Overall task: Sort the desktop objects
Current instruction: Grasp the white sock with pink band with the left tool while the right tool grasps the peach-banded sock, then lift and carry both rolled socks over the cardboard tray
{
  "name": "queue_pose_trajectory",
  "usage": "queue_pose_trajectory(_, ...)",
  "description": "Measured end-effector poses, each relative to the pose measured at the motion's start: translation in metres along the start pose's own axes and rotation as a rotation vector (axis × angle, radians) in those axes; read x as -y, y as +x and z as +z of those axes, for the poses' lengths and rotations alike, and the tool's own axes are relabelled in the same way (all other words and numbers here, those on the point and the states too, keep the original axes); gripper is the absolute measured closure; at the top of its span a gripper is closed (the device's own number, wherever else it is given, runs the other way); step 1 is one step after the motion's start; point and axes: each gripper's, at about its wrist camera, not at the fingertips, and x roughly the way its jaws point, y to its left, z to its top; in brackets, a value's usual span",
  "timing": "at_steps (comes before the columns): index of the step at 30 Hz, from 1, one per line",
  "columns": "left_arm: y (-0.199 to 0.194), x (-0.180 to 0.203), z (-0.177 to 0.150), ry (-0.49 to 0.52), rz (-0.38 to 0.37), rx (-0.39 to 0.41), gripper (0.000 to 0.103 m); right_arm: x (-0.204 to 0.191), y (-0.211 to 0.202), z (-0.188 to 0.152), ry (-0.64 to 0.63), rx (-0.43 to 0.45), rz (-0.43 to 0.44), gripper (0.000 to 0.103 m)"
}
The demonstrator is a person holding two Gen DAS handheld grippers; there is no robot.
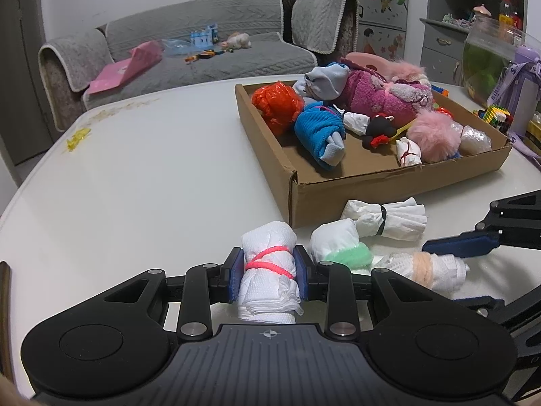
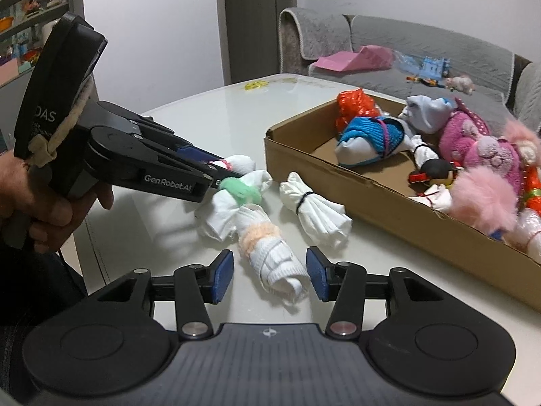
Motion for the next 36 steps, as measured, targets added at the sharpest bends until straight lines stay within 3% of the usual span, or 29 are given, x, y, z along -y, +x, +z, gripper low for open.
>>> queue_pose_trajectory(2,-0.001,0.000,-0.001,-0.006,0.001,-0.001,0.065,-0.001,0.000,0.000,-0.004,-0.001,0.006,0.078)
queue_pose_trajectory(3,-0.002,0.001,-0.002,-0.008,0.005,0.000,0.065,-0.001,-0.001,0.000,-0.001,0.000,0.004,0.080)
queue_pose_trajectory(9,-0.017,0.007,-0.006,-0.013,0.016,0.025,0.065,0.003,-0.012,-0.001,0.028,0.023,0.031,0.080)
queue_pose_trajectory(16,-0.056,0.012,0.004,-0.035,0.020,0.087,0.065,0.009,-0.039,0.010,0.054,0.110,0.047,0.080)
queue_pose_trajectory(26,-0.085,0.024,0.092,-0.005,0.015,0.190,0.065,0.048,-0.101,0.061,0.087,0.293,-0.047,0.080)
queue_pose_trajectory(36,-0.043,0.060,0.174,0.027,-0.056,0.235,0.065,0.106,-0.108,0.121,0.099,0.373,-0.159,0.080)
